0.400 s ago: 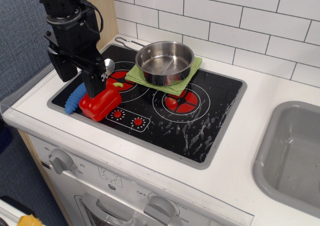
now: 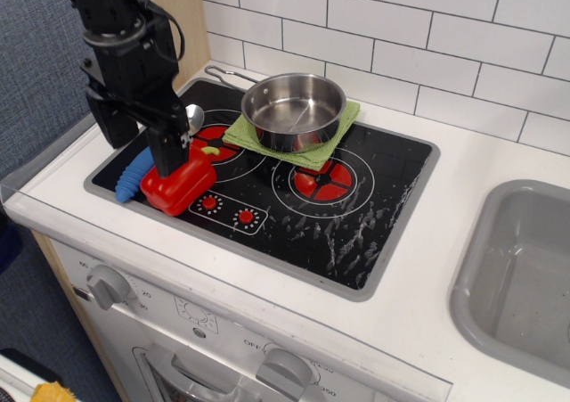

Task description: Put the pot on the bottom right of the stove.

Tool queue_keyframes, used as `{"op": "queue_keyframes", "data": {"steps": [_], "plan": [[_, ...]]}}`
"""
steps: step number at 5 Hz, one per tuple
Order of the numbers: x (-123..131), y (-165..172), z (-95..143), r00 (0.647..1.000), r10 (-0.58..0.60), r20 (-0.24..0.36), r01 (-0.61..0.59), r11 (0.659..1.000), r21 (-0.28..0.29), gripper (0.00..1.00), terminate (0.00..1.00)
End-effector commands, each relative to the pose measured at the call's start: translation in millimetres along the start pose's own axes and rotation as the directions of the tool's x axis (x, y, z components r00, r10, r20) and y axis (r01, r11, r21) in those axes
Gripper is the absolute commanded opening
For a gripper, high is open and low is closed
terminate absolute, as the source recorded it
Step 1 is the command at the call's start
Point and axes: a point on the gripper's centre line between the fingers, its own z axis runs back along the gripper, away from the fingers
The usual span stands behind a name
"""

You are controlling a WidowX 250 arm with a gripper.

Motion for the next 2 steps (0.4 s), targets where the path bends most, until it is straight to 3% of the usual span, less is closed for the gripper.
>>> {"op": "queue_keyframes", "data": {"steps": [1,2], "plan": [[66,-12,25,0.988,-0.082,0.128,0.073,0.995,0.073,1.00,0.00],[104,-34,35,0.975,-0.131,0.178,0.120,0.990,0.069,1.00,0.00]]}}
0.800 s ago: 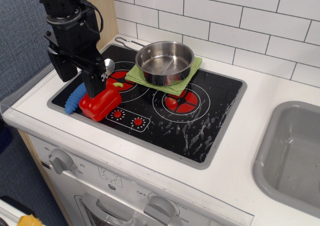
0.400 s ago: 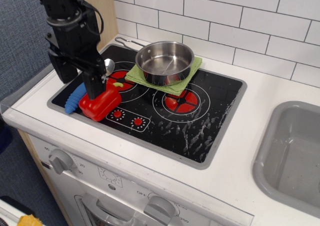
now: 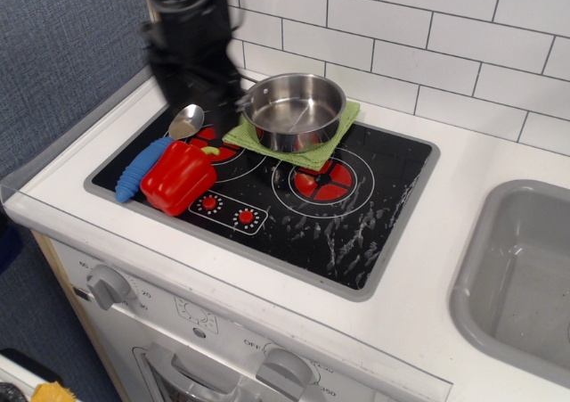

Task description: Put the pot on the bottom right of the stove.

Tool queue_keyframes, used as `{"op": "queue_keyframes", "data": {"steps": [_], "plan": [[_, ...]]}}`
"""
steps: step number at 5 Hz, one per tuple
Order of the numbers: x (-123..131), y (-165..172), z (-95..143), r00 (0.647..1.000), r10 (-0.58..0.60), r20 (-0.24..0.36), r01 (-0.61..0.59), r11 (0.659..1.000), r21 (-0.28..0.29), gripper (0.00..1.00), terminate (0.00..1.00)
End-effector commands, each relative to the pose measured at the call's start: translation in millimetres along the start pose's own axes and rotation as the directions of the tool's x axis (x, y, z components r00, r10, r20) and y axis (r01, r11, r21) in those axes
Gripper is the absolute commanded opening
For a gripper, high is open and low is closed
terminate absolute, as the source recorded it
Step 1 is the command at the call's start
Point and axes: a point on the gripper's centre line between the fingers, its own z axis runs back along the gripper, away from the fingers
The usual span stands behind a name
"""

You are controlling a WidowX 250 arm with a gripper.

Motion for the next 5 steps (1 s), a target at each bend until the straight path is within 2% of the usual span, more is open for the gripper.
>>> {"op": "queue_keyframes", "data": {"steps": [1,3,4,5], "plan": [[85,-36,3,0.993,-0.061,0.098,0.067,0.996,-0.055,1.00,0.00],[103,-63,-30,0.998,-0.042,0.043,0.047,0.992,-0.121,1.00,0.00],[102,-66,-44,1.000,-0.027,-0.005,0.026,0.993,-0.114,1.00,0.00],[97,-65,-56,0.999,-0.011,-0.053,0.006,0.996,-0.084,1.00,0.00]]}}
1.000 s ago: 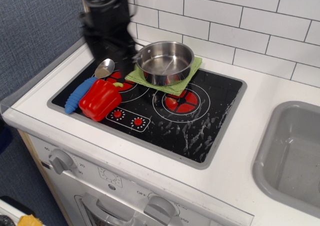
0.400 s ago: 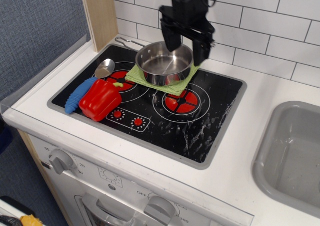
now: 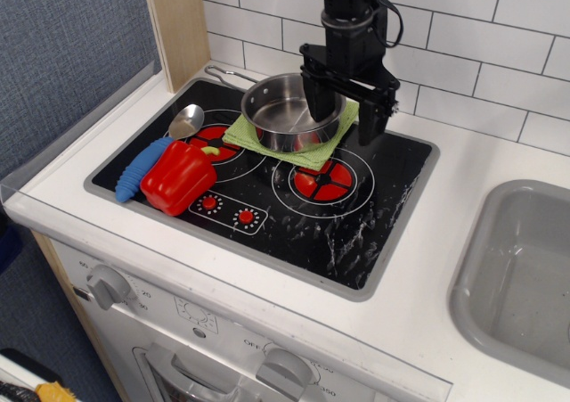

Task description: Put the pot on the bottom right of the stove.

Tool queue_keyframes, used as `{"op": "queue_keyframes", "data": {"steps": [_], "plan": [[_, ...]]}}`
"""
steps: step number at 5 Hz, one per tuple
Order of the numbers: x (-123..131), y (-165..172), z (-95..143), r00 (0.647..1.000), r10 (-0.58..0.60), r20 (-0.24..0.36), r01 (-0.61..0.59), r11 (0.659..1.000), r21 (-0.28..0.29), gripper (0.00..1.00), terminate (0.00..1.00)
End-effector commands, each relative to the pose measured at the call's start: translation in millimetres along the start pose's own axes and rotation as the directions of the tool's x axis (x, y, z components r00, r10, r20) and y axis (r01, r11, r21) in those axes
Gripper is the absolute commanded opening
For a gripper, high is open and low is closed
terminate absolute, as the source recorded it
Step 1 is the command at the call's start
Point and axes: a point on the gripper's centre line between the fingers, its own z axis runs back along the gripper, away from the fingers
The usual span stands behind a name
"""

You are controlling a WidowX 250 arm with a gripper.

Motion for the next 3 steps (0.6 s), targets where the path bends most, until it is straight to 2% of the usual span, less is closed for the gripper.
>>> {"op": "queue_keyframes", "data": {"steps": [1,2,3], "plan": [[0,0,-4,1.000,0.002,-0.027,-0.001,0.999,0.038,0.00,0.00],[-1,-3,-5,1.000,-0.010,-0.030,0.011,1.000,0.025,0.00,0.00],[1,-4,10,1.000,-0.014,0.010,0.014,1.000,0.017,0.00,0.00]]}}
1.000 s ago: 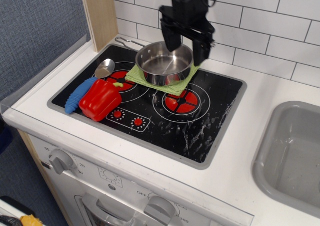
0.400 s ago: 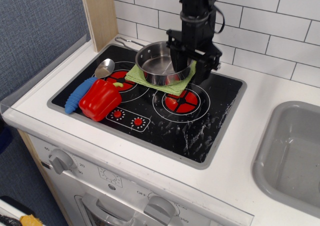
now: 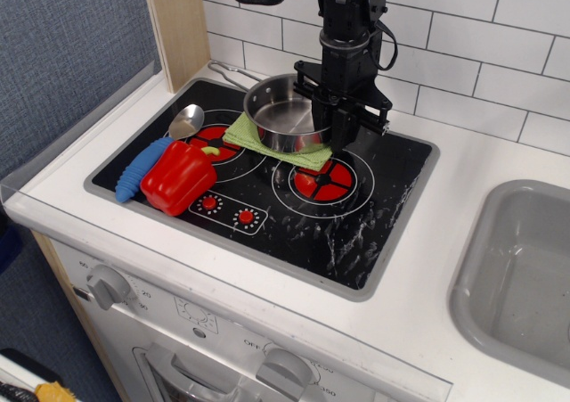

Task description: Put the pot on the bottom right of the stove.

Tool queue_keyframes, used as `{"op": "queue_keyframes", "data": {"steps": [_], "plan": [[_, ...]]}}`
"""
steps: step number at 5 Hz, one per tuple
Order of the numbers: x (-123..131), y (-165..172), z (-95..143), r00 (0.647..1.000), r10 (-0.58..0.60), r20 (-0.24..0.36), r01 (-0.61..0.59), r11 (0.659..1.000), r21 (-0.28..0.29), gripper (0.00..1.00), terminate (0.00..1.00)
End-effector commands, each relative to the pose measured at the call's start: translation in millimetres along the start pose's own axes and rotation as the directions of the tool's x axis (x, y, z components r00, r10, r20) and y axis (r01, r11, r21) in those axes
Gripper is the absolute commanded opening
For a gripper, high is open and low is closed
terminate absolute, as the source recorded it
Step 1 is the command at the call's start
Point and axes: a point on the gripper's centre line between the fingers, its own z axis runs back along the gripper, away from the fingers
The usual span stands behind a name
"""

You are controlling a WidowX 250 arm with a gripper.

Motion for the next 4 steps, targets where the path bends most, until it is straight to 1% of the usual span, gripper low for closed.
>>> {"op": "queue_keyframes", "data": {"steps": [1,2,3,4], "plan": [[5,-6,62,0.987,-0.011,0.159,0.014,1.000,-0.019,0.00,0.00],[-7,-16,96,0.970,-0.034,0.239,0.040,0.999,-0.018,0.00,0.00],[-29,-41,104,0.961,-0.124,0.247,0.123,0.992,0.020,0.00,0.00],[-62,-74,81,0.946,-0.277,0.169,0.263,0.960,0.099,0.00,0.00]]}}
